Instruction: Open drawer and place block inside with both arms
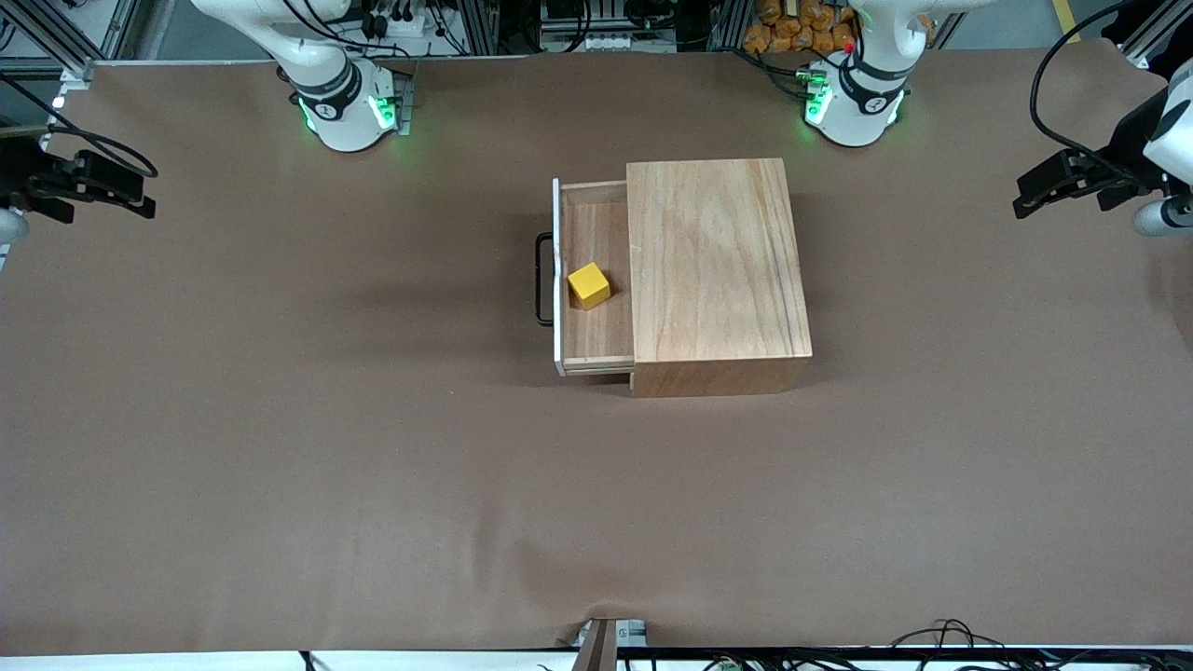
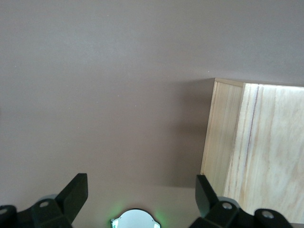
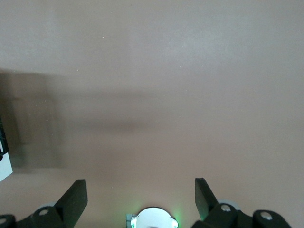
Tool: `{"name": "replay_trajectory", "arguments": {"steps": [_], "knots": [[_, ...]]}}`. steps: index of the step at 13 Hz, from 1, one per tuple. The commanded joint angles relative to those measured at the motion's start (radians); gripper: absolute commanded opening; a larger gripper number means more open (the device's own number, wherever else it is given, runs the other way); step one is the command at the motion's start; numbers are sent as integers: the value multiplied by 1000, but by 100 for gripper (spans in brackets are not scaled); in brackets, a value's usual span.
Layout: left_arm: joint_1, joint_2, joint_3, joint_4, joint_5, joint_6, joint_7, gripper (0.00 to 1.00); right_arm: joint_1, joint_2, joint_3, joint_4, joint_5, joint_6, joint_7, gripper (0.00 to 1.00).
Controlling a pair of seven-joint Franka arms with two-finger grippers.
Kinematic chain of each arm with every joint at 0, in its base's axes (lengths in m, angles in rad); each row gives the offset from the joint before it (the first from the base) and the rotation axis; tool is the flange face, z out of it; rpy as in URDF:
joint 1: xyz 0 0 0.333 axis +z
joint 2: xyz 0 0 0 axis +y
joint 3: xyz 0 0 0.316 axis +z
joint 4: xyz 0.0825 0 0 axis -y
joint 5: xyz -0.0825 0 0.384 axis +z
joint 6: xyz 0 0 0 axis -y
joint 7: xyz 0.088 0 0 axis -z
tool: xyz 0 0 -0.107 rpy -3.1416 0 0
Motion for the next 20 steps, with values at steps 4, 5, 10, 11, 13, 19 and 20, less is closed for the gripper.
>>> {"name": "replay_trajectory", "arguments": {"steps": [4,5,10,11,13,19,20], "knots": [[13,-19,-9,1,-1,-43,-5,100,12,-16,-13,-16,-17,17,-11,100],[13,-19,-8,4,-1,-43,-3,100,12,-16,-13,-16,-17,17,-8,100],[13,-5,0,53,2,-54,-2,100,12,-14,-13,-18,-17,15,0,100],[13,-5,0,55,2,-64,-2,100,12,-16,-13,-18,-17,14,0,100],[11,-10,-8,55,11,-80,-12,100,12,-14,-13,-18,-17,15,0,100],[13,-4,-5,81,28,-92,-15,100,12,-14,-12,-18,-17,14,2,100],[13,-4,-6,82,45,-98,-12,100,12,-14,-13,-18,-17,14,2,100]]}}
